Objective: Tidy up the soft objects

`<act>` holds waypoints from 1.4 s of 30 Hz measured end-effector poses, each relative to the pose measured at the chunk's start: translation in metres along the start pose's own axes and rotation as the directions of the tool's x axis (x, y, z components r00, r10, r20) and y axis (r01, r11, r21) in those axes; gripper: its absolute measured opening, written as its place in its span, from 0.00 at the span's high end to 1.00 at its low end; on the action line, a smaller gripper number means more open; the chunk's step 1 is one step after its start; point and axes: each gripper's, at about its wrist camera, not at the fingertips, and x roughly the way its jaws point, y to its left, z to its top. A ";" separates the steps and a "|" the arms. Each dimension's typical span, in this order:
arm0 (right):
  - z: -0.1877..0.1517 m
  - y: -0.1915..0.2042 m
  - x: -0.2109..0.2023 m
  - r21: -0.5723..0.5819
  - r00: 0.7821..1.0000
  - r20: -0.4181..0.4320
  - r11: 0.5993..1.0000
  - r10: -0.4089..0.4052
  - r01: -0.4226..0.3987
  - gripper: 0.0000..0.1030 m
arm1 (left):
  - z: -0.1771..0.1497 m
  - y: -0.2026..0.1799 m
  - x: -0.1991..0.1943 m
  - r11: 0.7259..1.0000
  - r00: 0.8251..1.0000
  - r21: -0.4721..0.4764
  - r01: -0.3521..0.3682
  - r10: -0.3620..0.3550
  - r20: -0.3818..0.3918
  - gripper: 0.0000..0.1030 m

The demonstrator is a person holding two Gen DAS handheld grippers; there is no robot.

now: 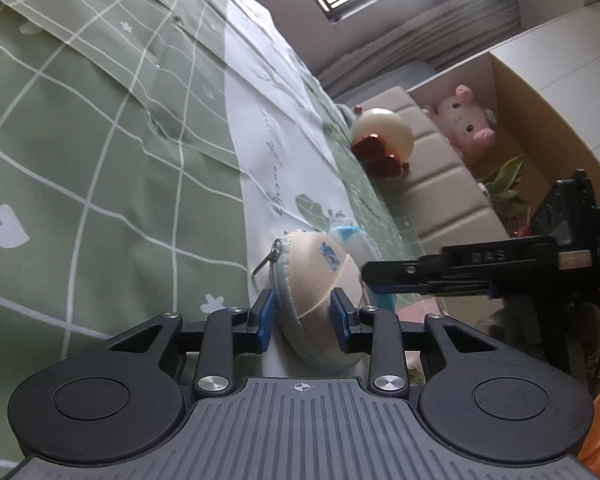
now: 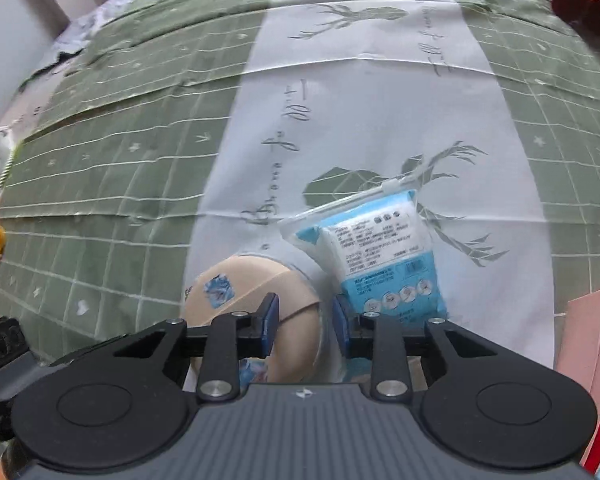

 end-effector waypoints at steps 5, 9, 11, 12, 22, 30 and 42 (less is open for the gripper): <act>0.011 -0.018 0.007 0.099 0.997 -0.032 0.993 0.066 -0.063 0.73 | 0.011 0.005 0.011 0.999 1.000 -0.032 0.023 -0.023 -0.005 0.66; 0.011 -0.023 0.000 0.088 0.999 -0.015 0.996 0.035 -0.034 0.81 | 0.018 0.010 0.019 0.996 1.000 -0.085 0.021 -0.021 -0.005 0.69; 0.009 -0.017 -0.010 0.019 0.999 0.026 1.000 -0.025 0.025 0.85 | 0.016 0.005 0.017 1.000 1.000 -0.031 -0.003 0.002 -0.015 0.68; 0.007 -0.011 -0.016 -0.047 0.996 0.057 0.996 -0.069 0.071 0.85 | 0.015 0.003 0.015 1.000 1.000 -0.011 -0.012 0.011 -0.020 0.69; 0.013 -0.013 0.036 -0.104 0.979 -0.129 0.984 -0.158 0.145 0.92 | 0.013 0.012 0.015 0.996 0.997 -0.051 0.077 -0.078 -0.025 0.71; 0.015 -0.002 0.038 -0.150 0.979 -0.139 0.980 -0.149 0.128 0.97 | 0.027 0.029 0.023 0.981 0.995 -0.168 0.095 -0.087 0.052 0.72; 0.008 0.000 0.031 -0.204 0.984 -0.135 0.975 -0.114 0.085 0.97 | 0.037 0.005 0.032 0.992 0.999 -0.127 -0.011 0.015 0.032 0.49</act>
